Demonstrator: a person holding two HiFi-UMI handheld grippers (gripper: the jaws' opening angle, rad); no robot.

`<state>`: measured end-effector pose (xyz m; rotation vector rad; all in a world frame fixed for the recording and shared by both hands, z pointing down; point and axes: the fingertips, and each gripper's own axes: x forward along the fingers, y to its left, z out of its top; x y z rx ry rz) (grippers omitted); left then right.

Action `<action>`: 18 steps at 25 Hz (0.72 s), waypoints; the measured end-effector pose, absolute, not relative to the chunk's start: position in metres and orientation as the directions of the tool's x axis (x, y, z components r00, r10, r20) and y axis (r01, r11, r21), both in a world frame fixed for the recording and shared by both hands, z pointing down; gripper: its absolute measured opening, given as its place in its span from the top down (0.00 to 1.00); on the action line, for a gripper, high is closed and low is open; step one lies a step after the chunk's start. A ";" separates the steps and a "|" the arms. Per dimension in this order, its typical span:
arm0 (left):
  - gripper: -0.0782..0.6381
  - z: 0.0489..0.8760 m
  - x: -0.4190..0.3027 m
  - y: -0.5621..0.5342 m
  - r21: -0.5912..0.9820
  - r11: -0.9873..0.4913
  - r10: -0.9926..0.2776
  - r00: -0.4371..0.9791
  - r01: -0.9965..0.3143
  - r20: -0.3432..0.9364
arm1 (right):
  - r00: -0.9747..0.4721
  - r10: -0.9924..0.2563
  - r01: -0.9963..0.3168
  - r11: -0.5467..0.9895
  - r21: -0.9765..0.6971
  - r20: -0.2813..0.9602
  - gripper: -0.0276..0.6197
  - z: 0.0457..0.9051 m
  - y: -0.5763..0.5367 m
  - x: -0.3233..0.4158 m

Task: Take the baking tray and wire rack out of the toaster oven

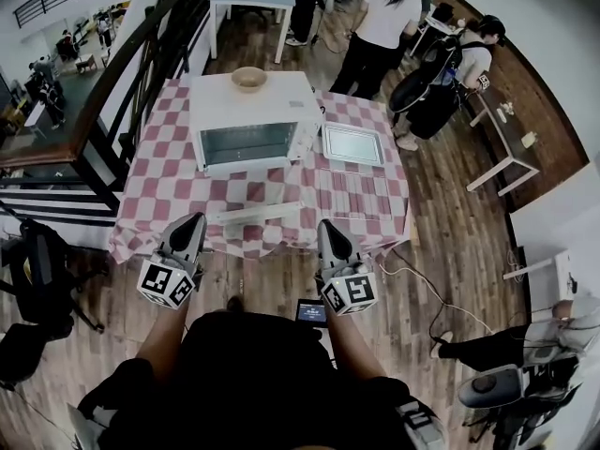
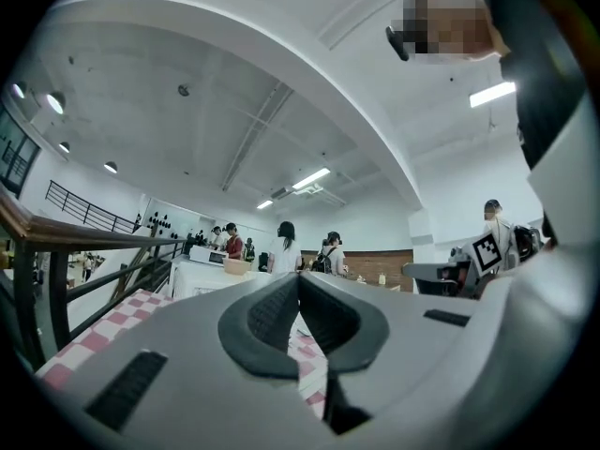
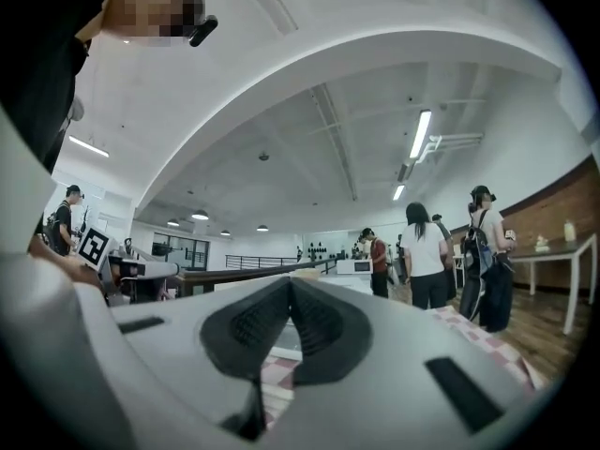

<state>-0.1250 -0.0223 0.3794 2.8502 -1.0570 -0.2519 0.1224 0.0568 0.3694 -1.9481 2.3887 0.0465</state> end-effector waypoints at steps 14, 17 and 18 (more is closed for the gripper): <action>0.90 0.426 -0.076 0.106 0.225 -0.770 -0.620 0.784 -0.597 -0.039 | -0.109 -0.994 -0.992 0.108 -0.064 0.008 0.95 0.413 0.207 0.186; 0.90 0.445 -0.079 0.142 0.191 -0.770 -0.619 0.786 -0.609 0.012 | -0.123 -0.992 -0.991 0.120 -0.059 0.040 0.95 0.427 0.236 0.188; 0.90 0.452 -0.081 0.153 0.170 -0.773 -0.615 0.787 -0.611 0.033 | -0.128 -0.990 -0.990 0.125 -0.067 0.050 0.95 0.433 0.242 0.188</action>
